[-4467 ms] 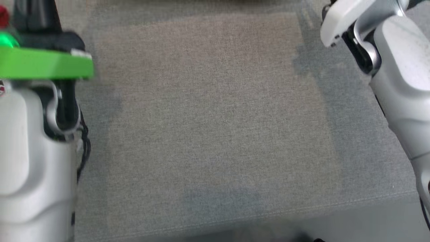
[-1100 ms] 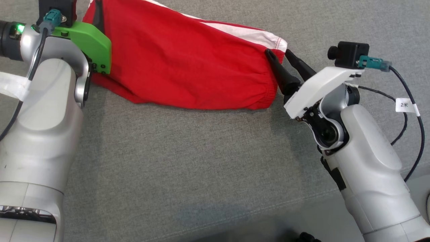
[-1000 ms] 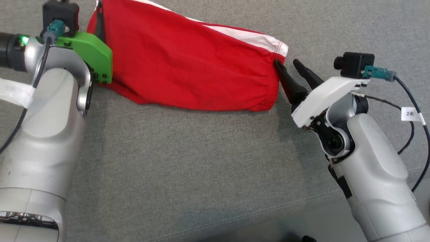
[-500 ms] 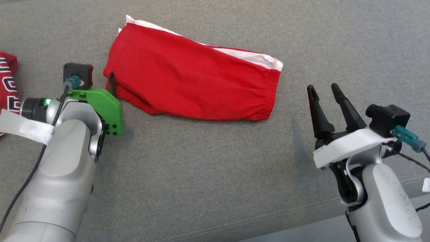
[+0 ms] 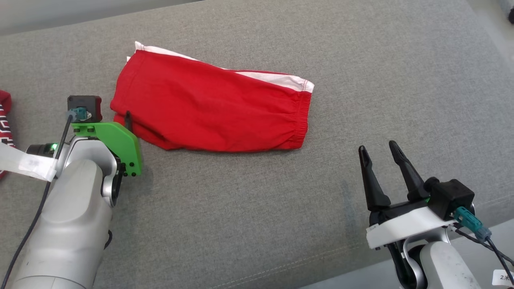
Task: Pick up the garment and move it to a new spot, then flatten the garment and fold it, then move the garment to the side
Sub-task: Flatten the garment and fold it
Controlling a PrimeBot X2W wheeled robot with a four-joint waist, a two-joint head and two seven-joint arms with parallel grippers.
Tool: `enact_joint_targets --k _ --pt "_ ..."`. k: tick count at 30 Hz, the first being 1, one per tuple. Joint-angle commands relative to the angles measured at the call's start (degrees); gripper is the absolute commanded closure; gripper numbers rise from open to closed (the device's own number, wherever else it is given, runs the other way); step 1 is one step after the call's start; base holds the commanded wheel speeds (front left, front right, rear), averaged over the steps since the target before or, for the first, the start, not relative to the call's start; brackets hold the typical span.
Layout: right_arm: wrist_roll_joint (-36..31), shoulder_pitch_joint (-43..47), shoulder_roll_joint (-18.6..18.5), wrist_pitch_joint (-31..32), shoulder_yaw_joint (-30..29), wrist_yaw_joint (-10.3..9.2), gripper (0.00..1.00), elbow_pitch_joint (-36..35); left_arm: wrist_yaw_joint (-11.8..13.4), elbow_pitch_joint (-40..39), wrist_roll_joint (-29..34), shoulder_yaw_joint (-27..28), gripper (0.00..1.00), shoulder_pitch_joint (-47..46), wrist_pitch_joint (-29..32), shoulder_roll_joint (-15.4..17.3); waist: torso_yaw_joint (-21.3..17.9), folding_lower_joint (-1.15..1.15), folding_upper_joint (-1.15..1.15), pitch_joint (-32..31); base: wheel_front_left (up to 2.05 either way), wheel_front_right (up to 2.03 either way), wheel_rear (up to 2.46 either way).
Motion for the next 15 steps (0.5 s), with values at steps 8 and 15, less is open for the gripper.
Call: enact_joint_targets --k 8,15 --pt "0.5 0.2 0.0 -0.9 1.6 0.00 0.00 0.3 0.8 0.8 -2.1 1.3 0.00 -0.7 1.7 0.9 -1.6 0.00 0.00 2.6 0.00 0.00 0.00" --pt "0.2 -0.3 0.1 -1.0 2.0 0.00 0.00 0.7 -0.1 2.2 -2.9 0.7 1.00 -0.1 3.9 0.4 -1.2 0.00 0.00 3.4 0.00 0.00 0.00"
